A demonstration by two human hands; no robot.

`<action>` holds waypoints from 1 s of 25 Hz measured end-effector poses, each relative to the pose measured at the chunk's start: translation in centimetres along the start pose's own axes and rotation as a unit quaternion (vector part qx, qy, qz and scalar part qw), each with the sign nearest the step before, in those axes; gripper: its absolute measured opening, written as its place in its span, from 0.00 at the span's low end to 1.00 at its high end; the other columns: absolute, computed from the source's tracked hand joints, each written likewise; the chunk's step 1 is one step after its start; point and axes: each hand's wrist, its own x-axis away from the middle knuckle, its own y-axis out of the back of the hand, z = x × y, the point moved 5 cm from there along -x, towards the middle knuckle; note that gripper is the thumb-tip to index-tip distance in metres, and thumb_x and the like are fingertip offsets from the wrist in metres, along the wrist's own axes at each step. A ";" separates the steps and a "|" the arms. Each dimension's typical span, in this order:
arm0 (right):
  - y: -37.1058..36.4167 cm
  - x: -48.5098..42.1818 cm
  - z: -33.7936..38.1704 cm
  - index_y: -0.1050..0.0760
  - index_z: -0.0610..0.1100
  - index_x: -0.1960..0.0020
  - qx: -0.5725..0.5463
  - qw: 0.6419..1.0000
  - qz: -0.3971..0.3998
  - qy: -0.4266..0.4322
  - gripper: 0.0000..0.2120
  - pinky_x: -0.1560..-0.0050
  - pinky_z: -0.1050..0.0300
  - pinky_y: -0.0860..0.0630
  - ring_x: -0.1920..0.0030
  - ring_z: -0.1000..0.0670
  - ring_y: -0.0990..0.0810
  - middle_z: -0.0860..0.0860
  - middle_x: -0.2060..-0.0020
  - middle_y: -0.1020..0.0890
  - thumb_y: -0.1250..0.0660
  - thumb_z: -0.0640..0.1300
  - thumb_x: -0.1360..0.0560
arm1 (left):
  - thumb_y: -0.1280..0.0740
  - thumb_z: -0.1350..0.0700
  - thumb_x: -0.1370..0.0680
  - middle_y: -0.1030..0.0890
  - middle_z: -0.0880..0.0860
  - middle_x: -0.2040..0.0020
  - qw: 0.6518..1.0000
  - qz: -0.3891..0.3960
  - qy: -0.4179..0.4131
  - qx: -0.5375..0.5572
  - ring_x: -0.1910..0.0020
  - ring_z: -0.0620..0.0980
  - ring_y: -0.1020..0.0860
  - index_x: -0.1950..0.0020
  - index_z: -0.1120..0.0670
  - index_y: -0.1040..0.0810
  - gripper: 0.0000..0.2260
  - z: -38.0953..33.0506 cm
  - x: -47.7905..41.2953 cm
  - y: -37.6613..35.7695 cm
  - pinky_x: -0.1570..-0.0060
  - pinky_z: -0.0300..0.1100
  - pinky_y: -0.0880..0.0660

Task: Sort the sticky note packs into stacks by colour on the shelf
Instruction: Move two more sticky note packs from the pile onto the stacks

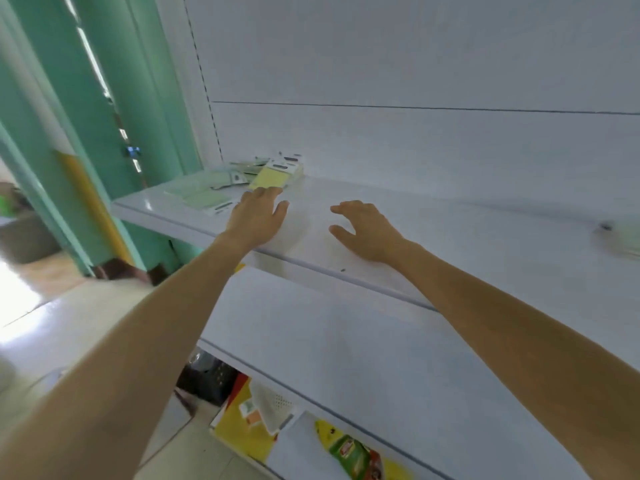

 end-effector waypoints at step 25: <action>-8.6 -24.2 0.9 0.38 0.49 0.30 -0.219 0.946 -0.087 -0.224 0.27 0.37 0.48 0.30 0.39 0.43 0.26 0.44 0.38 0.25 0.35 0.49 0.27 | 0.40 0.32 0.30 0.22 0.55 0.44 0.982 0.112 0.049 -0.145 0.41 0.56 0.26 0.46 0.53 0.26 0.26 17.2 -13.7 -0.7 0.44 0.48 0.32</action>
